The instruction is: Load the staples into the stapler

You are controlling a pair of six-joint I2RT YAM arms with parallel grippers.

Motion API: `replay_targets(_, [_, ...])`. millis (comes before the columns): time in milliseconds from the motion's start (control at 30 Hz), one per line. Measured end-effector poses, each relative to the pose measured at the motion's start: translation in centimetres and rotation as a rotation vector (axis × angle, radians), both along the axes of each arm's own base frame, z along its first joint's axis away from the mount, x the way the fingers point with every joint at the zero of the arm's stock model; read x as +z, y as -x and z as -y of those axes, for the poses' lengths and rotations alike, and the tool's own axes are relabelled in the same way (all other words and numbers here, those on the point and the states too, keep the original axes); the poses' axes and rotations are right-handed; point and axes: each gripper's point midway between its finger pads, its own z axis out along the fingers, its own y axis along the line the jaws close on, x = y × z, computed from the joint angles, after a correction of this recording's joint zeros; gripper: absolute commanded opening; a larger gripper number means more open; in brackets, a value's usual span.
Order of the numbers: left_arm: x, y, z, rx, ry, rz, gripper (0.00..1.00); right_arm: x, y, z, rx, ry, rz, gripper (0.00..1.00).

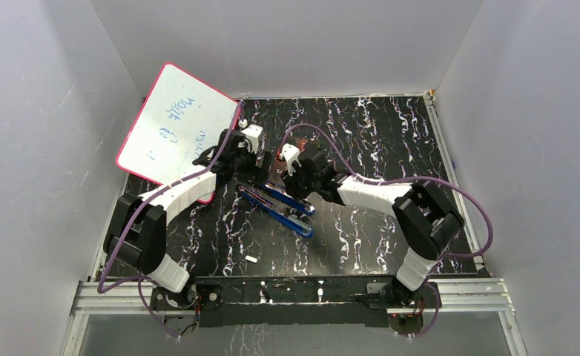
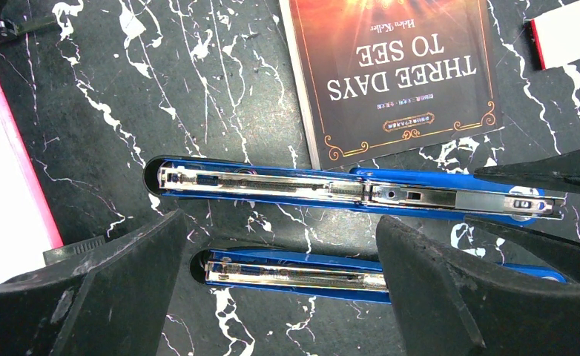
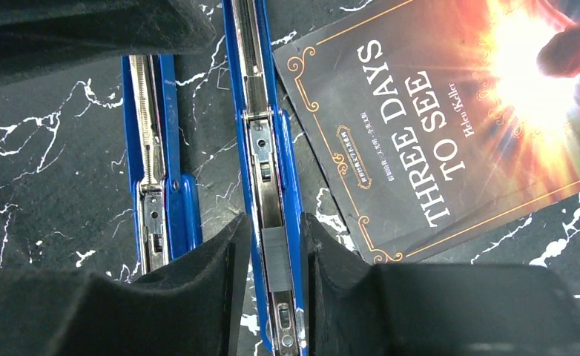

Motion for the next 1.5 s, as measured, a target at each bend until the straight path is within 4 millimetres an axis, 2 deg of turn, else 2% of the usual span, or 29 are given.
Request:
replay_targets(200, [0.0,0.0,0.0,0.001,0.000,0.000,0.98,0.3,-0.2,-0.2,-0.005,-0.014,0.008,0.38])
replay_targets(700, [0.0,0.1,0.1,-0.003,0.000,0.000,0.98,-1.8,-0.5,1.0,-0.049,0.062,-0.009,0.38])
replay_targets(967, [0.0,0.1,0.1,-0.004,0.000,0.000,0.98,-2.0,-0.4,1.3,-0.055,0.078,-0.012,0.40])
replay_targets(1233, [0.0,0.1,0.2,-0.004,0.001,0.001,0.98,-1.8,1.9,5.3,-0.073,0.177,-0.020,0.45])
replay_targets(1300, [0.0,0.0,0.2,-0.004,0.001,0.002,0.98,-1.5,2.6,6.3,-0.078,0.194,-0.020,0.46])
replay_targets(1367, [0.0,0.0,0.2,-0.004,0.001,0.003,0.98,-0.9,2.7,6.4,-0.077,0.183,-0.009,0.46])
replay_targets(1500, [0.1,0.0,0.2,-0.005,0.002,0.003,0.98,2.1,2.4,5.5,-0.066,0.097,0.052,0.47])
